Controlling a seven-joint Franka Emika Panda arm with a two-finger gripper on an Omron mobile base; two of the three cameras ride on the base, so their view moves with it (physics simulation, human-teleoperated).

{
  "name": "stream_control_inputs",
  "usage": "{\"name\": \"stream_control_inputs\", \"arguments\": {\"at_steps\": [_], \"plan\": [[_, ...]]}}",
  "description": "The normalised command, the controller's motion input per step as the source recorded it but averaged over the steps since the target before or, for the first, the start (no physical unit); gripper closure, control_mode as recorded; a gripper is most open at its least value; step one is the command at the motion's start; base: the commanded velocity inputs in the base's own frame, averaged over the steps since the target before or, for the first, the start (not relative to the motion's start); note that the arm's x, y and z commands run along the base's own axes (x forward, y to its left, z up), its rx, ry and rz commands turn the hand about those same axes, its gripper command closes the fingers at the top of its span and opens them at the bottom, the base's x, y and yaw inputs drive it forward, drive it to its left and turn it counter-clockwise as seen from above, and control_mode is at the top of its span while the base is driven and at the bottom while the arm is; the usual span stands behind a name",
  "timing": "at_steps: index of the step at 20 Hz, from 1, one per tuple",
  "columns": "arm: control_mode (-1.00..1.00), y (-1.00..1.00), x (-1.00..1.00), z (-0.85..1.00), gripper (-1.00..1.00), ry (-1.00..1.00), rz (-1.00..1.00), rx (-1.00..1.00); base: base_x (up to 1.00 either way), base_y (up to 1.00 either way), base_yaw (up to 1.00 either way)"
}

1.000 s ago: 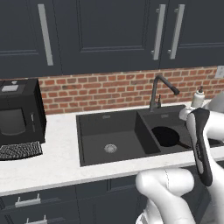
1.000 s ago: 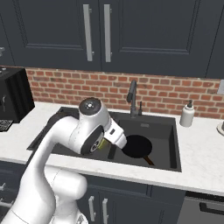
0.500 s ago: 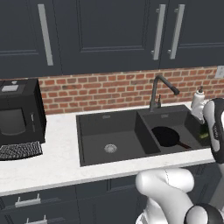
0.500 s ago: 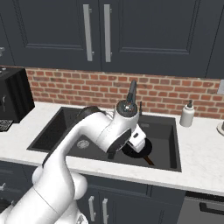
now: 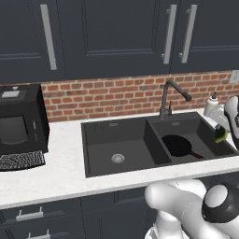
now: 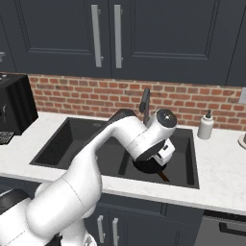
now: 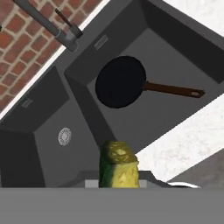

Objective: Pick the pan and sponge and place them into the sink. Then turn on the water.

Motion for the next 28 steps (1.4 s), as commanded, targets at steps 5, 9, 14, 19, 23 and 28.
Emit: {"name": "stream_control_inputs", "arguments": {"at_steps": [5, 9, 14, 19, 23, 28], "plan": [[-1.00, -0.01, 0.29, -0.50, 1.00, 0.00, 0.00, 0.01, 0.00, 0.00, 0.00], [-1.00, 0.00, 0.31, -0.53, 1.00, 0.00, 0.00, 0.00, 0.00, 0.00, 0.00], [-1.00, -0.03, 0.32, -0.42, 1.00, 0.00, 0.00, 0.02, 0.00, 0.00, 0.00], [-1.00, -0.18, 0.34, -0.26, 1.00, 0.05, 0.05, 0.07, 0.00, 0.00, 0.00], [-1.00, -0.11, 0.38, -0.29, 1.00, 0.09, 0.04, 0.05, 0.00, 0.00, 0.00], [-1.00, -0.04, 0.50, -0.26, 1.00, 0.12, 0.01, 0.05, 0.00, 0.00, 0.00]]}}
